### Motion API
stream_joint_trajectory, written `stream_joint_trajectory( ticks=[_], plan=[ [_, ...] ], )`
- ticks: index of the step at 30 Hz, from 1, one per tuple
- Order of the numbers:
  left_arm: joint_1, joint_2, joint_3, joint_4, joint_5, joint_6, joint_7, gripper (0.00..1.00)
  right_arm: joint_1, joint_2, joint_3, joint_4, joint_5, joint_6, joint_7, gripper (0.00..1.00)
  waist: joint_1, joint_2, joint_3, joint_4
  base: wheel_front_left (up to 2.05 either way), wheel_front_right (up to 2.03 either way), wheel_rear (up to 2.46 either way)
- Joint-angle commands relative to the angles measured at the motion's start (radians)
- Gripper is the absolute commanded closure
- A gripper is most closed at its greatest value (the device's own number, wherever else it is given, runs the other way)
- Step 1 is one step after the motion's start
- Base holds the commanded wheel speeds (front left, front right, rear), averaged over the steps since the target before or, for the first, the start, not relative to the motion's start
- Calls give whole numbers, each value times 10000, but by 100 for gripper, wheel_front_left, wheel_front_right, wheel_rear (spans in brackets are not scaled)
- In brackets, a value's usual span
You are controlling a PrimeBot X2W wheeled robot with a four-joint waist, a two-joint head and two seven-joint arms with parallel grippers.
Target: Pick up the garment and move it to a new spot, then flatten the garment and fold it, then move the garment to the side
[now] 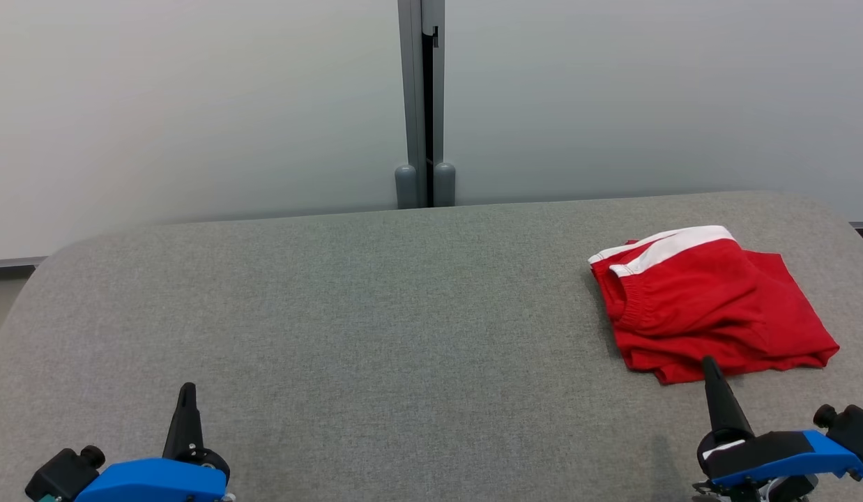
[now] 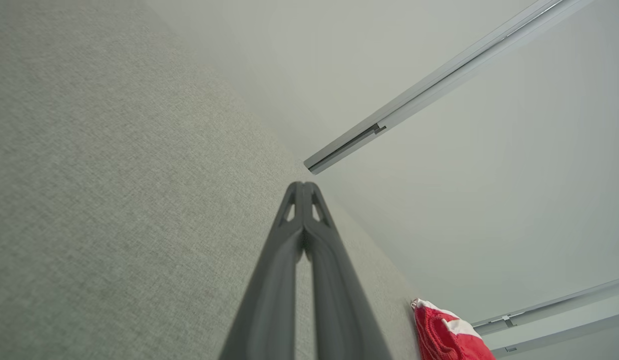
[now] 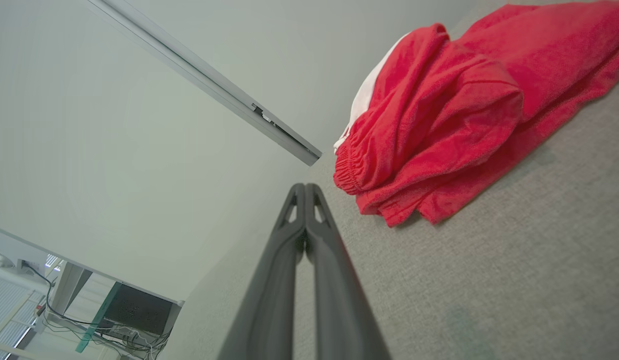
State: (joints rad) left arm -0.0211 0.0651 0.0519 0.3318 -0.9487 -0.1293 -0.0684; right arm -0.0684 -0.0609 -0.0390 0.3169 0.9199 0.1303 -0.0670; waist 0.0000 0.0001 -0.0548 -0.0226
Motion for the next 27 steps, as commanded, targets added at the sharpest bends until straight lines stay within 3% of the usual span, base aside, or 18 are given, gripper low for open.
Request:
stream_joint_trajectory(
  ticks=[1, 27],
  plan=[
    [-288, 33, 70, -168, -294, -9, 79, 100, -282, -3, -61, -174, 306, 5, 66, 100, 0, -1, 10, 5, 0, 0, 0],
    [-584, -39, 304, -473, -2913, -14, 817, 100, -379, 44, -357, -423, 3054, 6, 805, 100, 0, -1, 200, 79, 0, 0, 0]
  ],
)
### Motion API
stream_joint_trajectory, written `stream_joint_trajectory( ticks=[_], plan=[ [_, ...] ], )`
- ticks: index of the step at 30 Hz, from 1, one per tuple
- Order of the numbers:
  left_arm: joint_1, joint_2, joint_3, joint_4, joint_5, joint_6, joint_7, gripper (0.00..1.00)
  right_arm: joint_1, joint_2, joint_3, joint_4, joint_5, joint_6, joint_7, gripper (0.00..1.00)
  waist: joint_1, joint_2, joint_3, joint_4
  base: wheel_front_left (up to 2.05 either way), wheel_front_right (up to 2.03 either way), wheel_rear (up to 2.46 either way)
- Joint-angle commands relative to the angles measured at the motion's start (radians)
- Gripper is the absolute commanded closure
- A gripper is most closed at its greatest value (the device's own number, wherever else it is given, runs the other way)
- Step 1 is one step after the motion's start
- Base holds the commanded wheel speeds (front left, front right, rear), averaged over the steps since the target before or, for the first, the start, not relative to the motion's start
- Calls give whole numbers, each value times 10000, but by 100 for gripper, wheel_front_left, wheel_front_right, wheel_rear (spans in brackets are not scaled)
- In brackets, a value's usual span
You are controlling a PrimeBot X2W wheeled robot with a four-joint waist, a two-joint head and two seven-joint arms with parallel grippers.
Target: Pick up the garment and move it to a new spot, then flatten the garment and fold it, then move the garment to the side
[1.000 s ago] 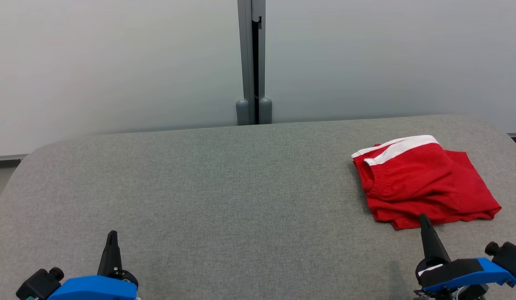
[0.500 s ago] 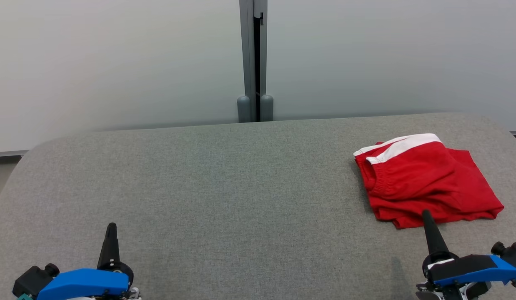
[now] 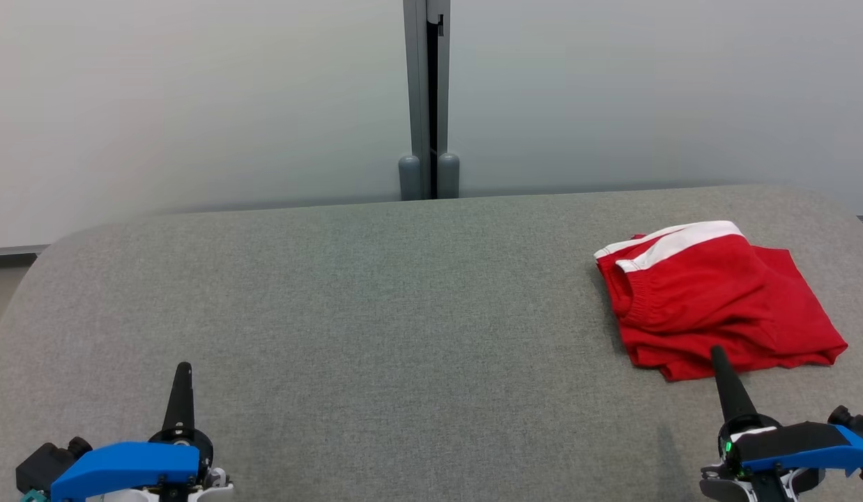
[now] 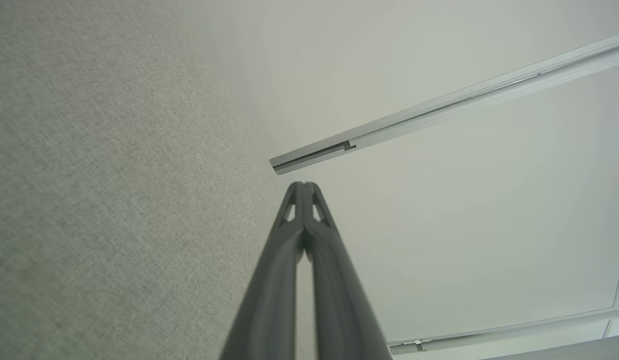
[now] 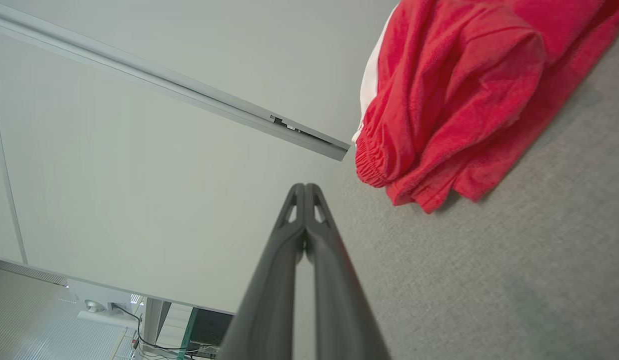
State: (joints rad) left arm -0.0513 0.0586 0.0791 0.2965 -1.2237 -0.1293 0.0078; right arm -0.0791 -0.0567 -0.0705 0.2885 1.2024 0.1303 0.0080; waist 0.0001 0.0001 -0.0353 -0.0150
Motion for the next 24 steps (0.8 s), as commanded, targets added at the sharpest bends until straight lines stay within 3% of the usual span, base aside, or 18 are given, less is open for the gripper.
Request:
stream_joint_trajectory(
  ticks=[1, 24],
  plan=[
    [-284, 24, 40, -129, -255, -14, 88, 100, -275, 4, -53, -147, 310, 6, 88, 100, -1, -1, 13, 5, 0, 0, 0],
    [-449, -35, 217, -335, -2035, -19, 578, 100, -318, 37, -253, -309, 2164, 7, 575, 100, -1, -1, 174, 68, 0, 0, 0]
  ],
)
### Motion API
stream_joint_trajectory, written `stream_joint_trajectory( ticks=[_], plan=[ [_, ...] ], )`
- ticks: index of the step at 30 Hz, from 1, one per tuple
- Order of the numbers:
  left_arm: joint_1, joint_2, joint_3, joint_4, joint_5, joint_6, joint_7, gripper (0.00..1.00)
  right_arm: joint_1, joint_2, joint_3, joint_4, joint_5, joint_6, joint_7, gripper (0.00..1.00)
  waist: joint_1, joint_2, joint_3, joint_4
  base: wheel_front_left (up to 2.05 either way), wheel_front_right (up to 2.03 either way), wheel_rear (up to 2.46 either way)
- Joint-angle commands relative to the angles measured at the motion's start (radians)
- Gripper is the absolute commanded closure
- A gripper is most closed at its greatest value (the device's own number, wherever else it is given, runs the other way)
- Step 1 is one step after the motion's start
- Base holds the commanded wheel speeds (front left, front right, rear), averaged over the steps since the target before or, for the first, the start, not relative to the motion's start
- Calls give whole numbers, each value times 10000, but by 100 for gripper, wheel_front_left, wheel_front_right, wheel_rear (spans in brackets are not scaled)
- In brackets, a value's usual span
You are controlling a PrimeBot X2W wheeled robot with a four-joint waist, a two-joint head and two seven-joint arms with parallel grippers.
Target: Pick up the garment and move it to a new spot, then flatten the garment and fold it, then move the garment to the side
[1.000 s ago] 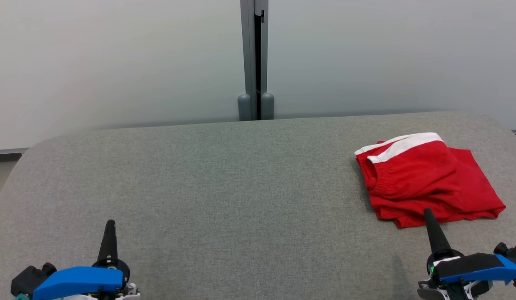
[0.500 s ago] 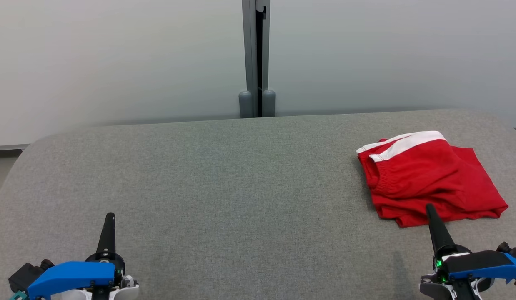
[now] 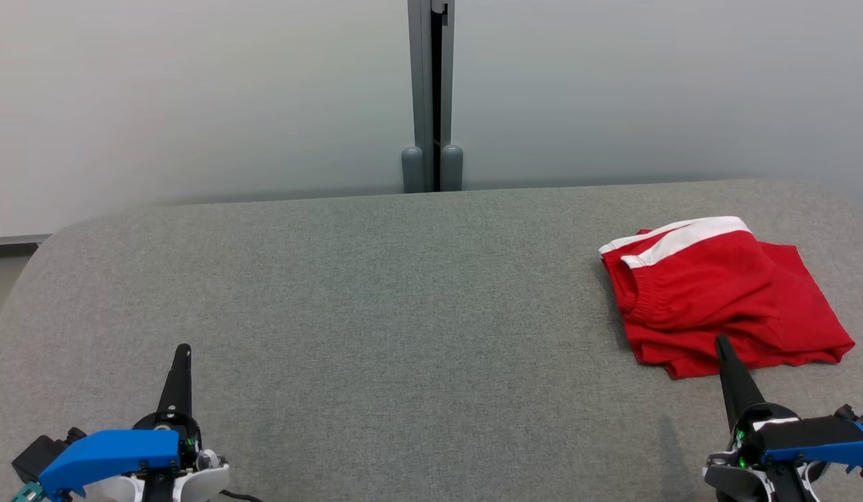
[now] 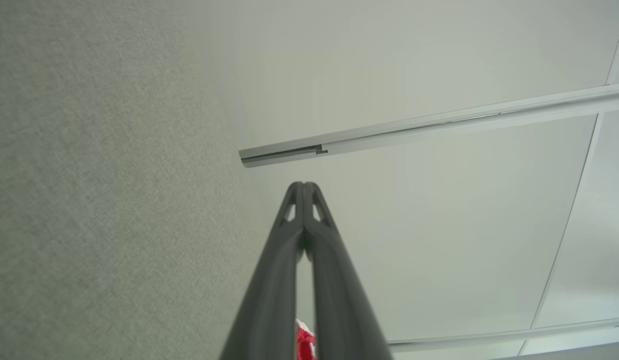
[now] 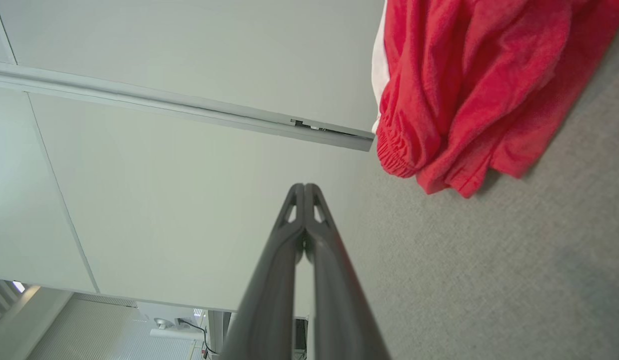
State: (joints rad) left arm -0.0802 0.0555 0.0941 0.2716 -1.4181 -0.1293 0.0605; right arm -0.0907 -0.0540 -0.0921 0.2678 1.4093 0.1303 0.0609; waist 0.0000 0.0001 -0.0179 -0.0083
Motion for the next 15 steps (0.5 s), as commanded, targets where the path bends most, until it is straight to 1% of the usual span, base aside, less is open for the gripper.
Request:
stream_joint_trajectory(
  ticks=[1, 15],
  plan=[
    [-169, -8, 74, -92, -164, -19, 74, 100, -202, 11, -43, -110, 170, 7, 71, 100, 0, -1, 7, 4, 0, 0, 0],
    [-281, -35, 149, -197, -1131, -22, 343, 100, -209, 29, -151, -192, 1215, 7, 348, 100, 0, -1, 109, 43, 0, 0, 0]
  ],
)
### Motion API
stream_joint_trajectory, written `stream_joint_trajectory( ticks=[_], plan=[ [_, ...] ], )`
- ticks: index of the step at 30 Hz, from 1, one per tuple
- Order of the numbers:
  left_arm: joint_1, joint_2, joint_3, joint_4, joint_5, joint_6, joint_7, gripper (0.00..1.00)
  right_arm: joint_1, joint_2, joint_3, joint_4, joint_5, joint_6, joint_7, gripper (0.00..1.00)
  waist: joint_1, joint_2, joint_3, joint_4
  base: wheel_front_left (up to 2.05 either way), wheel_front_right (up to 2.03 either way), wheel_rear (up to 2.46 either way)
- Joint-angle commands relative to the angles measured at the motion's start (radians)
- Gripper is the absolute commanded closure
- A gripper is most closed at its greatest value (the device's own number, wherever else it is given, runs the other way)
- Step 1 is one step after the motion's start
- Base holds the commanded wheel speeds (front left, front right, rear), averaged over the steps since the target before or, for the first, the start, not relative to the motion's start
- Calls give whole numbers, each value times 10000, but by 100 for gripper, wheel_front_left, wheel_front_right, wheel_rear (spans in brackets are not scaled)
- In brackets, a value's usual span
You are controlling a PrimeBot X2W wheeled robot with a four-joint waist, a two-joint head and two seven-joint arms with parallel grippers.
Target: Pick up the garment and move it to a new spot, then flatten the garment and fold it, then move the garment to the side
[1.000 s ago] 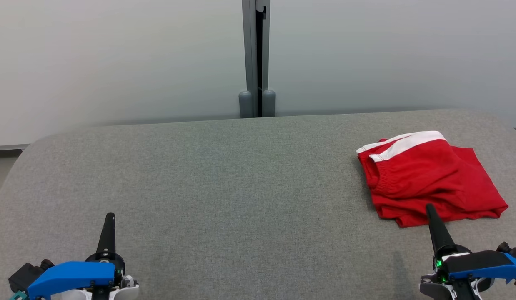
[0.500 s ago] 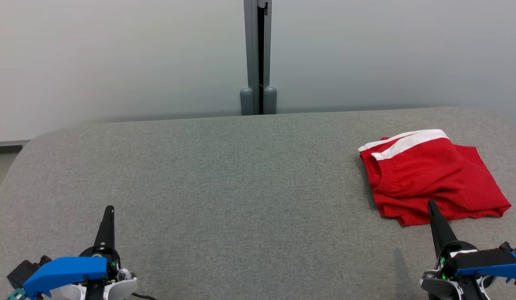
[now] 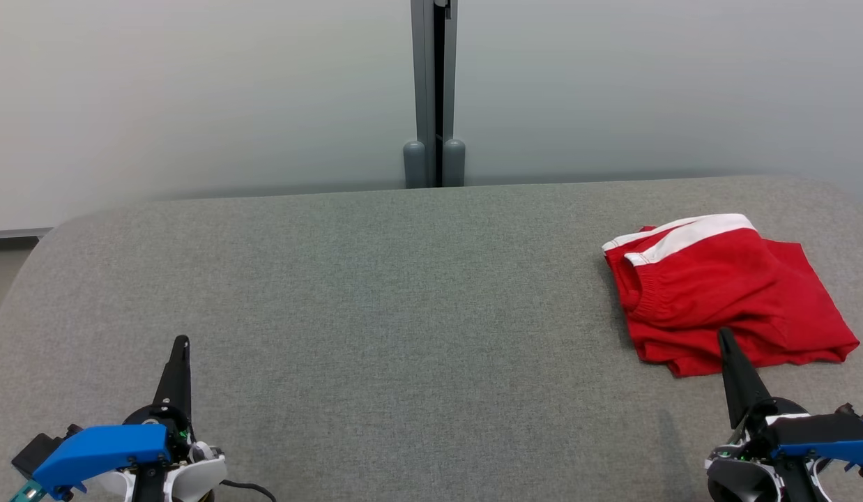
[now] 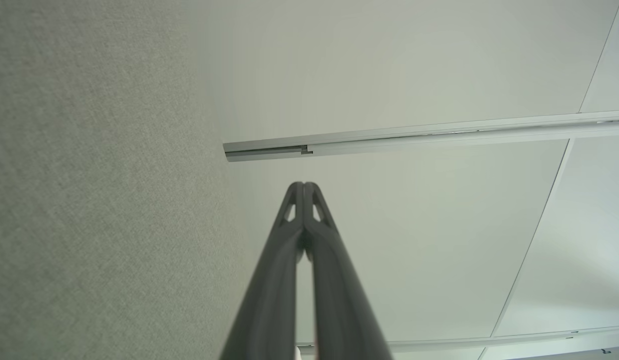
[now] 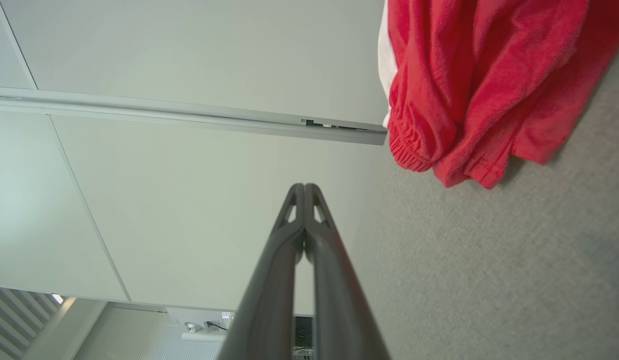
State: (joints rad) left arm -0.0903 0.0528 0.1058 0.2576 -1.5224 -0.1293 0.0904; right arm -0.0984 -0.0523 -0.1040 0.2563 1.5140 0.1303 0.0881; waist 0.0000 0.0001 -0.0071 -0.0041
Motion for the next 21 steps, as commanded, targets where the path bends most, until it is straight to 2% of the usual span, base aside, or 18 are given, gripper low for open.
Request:
stream_joint_trajectory(
  ticks=[1, 14, 21],
  plan=[
    [-190, -11, 37, -65, -158, -22, 62, 100, -135, 14, -41, -83, 219, 7, 96, 100, 0, -1, 9, 4, 0, 0, 0],
    [-250, -40, 108, -157, -953, -25, 284, 100, -167, 30, -130, -145, 1038, 7, 305, 100, 0, -1, 102, 41, 0, 0, 0],
    [-236, -39, 104, -150, -919, -25, 277, 100, -166, 29, -124, -140, 999, 7, 298, 100, 0, -1, 102, 41, 0, 0, 0]
  ],
)
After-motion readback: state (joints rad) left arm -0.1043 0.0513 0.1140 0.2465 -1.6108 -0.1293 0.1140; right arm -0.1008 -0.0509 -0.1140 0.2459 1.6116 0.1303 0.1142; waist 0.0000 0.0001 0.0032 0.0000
